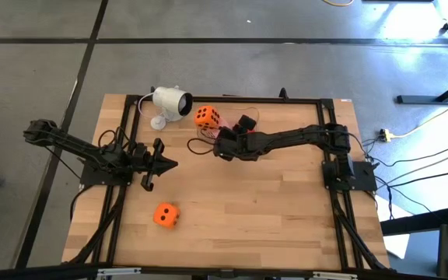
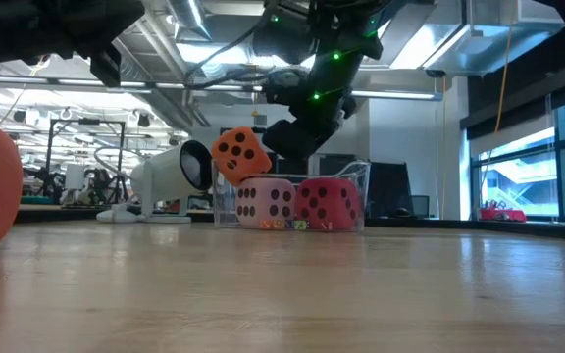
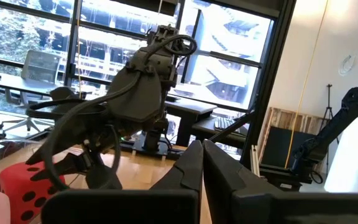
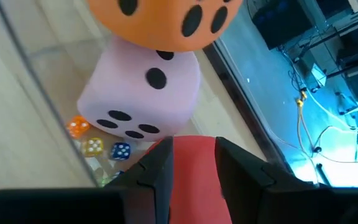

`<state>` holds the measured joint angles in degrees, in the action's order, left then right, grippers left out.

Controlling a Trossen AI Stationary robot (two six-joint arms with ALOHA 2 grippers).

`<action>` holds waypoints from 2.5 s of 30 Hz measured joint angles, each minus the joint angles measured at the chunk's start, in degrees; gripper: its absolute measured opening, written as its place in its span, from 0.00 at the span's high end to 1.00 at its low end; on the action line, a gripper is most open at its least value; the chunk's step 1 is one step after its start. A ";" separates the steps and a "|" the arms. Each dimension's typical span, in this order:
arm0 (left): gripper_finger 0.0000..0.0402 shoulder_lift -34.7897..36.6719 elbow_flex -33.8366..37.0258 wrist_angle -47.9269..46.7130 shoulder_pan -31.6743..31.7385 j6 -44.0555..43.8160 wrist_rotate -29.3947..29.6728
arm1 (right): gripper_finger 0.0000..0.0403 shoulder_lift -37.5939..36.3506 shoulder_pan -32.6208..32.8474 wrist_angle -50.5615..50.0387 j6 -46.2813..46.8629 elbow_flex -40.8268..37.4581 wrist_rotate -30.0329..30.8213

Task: Pick & Place Dice
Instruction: Put the large orange die into the transparent bin

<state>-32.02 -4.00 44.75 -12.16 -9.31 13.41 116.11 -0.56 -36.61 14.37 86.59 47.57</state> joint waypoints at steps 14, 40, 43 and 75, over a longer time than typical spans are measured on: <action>0.98 0.00 0.01 0.00 0.00 -0.01 0.00 | 0.71 -3.41 3.19 19.92 -12.13 -0.02 -15.82; 0.98 0.01 -0.01 -0.09 0.00 0.01 0.00 | 0.70 -40.54 1.72 77.34 -23.58 -60.40 -49.46; 0.98 0.01 -0.01 -0.08 0.00 0.00 0.01 | 0.70 -47.61 1.72 77.34 -22.49 -66.53 -48.17; 0.99 0.00 -0.01 0.00 0.00 0.00 0.00 | 0.70 -97.55 1.77 42.48 -21.97 -77.81 -48.45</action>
<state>-32.03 -4.01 44.75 -12.16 -9.30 13.41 18.57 1.21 5.86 -7.60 8.78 -0.88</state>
